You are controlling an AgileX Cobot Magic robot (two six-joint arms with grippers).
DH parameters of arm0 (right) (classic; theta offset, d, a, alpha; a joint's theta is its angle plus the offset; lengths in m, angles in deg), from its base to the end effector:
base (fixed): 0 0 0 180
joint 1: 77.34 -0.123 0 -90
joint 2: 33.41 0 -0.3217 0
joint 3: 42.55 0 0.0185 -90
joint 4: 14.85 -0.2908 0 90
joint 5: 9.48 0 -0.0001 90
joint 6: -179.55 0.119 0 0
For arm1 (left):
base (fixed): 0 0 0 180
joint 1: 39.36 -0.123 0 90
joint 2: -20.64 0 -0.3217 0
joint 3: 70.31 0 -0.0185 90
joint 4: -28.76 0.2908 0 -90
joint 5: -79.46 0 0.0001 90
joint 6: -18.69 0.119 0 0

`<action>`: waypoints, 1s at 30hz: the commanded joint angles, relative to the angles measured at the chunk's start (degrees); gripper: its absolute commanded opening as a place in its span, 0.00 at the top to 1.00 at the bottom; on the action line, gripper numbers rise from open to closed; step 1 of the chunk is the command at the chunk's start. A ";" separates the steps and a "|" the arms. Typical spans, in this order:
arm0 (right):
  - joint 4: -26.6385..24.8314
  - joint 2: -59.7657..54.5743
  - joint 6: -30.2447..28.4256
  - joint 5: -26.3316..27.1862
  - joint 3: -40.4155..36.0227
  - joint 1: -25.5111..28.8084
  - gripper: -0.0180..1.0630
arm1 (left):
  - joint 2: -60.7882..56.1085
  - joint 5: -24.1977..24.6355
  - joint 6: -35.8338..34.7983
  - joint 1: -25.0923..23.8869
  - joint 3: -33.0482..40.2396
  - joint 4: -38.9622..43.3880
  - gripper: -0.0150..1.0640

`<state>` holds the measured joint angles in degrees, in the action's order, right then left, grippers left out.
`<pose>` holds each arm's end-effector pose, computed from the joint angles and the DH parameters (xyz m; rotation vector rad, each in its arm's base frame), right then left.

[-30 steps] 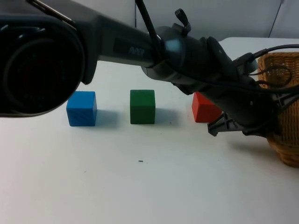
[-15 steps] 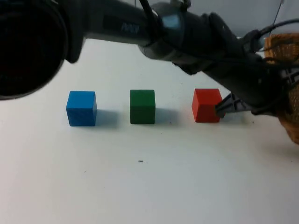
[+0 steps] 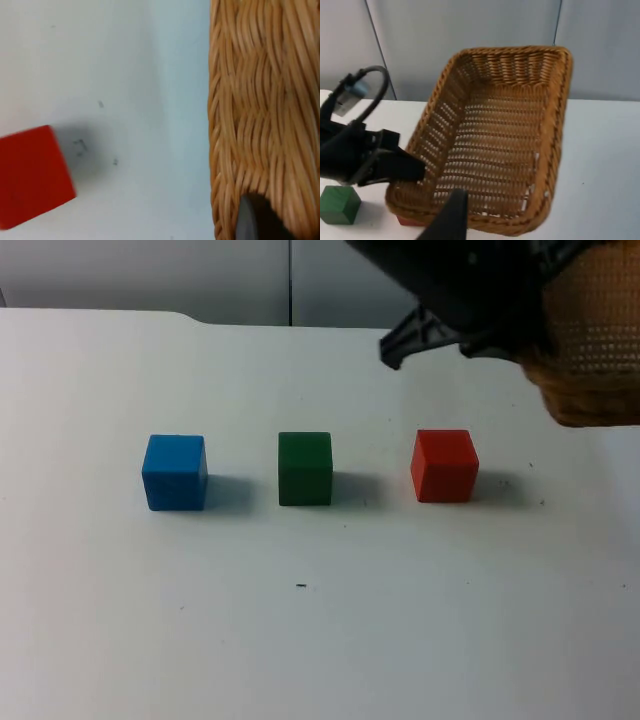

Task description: Pick up the basket with the left hand and place the blue cube into the basket with the right hand.

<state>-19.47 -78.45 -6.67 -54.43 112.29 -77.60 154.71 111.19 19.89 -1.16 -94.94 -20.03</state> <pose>0.1476 0.0074 0.4161 -0.0925 2.0053 0.0272 0.4312 -0.3993 0.2022 0.1285 2.5250 -1.1302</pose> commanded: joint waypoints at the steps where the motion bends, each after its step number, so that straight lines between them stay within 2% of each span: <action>1: -0.12 -0.06 -0.23 0.63 0.38 0.27 0.02 | -4.18 -0.52 1.47 -1.62 3.93 0.35 0.99; 4: -0.12 -0.06 -0.23 0.63 0.38 0.27 0.02 | -10.33 -0.52 4.36 -5.32 11.64 0.24 0.99; 5: -0.12 -0.06 -0.23 0.63 0.38 0.27 0.02 | -10.33 -0.52 4.36 -5.32 11.64 0.24 0.99; 10: -0.12 -0.06 -0.23 0.52 0.38 0.27 0.02 | -20.34 0.23 9.20 -12.62 23.20 0.24 0.99; 11: -0.12 -0.06 -0.23 0.52 0.38 0.27 0.02 | -20.34 0.23 9.20 -12.62 23.20 0.24 0.99; 16: -0.23 -0.06 -0.23 0.28 0.38 0.27 0.02 | -29.38 1.12 12.20 -20.41 34.15 0.12 0.99; 17: -0.23 -0.06 -0.23 0.28 0.38 0.27 0.02 | -29.38 1.12 12.20 -20.41 34.15 0.12 0.99; 21: -0.82 -0.06 -0.23 1.14 0.38 0.27 0.02 | -34.83 3.90 14.69 -26.88 41.41 0.03 0.99; 23: -1.40 -0.06 -0.23 1.14 0.38 0.27 0.02 | -35.40 4.27 15.52 -27.59 42.06 0.03 0.99; 26: -1.67 -0.06 -0.23 1.38 0.38 0.27 0.02 | -38.95 8.08 19.76 -32.92 45.69 -0.27 0.99; 27: -1.67 -0.06 -0.23 1.38 0.38 0.27 0.02 | -38.95 8.08 19.76 -32.92 45.69 -0.27 0.99; 30: -1.67 -0.06 -0.23 1.87 0.38 0.27 0.02 | -40.92 13.31 23.35 -37.69 47.69 -0.27 0.99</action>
<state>-20.74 -78.45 -6.67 -53.97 112.29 -77.60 116.00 120.76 39.91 -35.88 -48.39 -18.75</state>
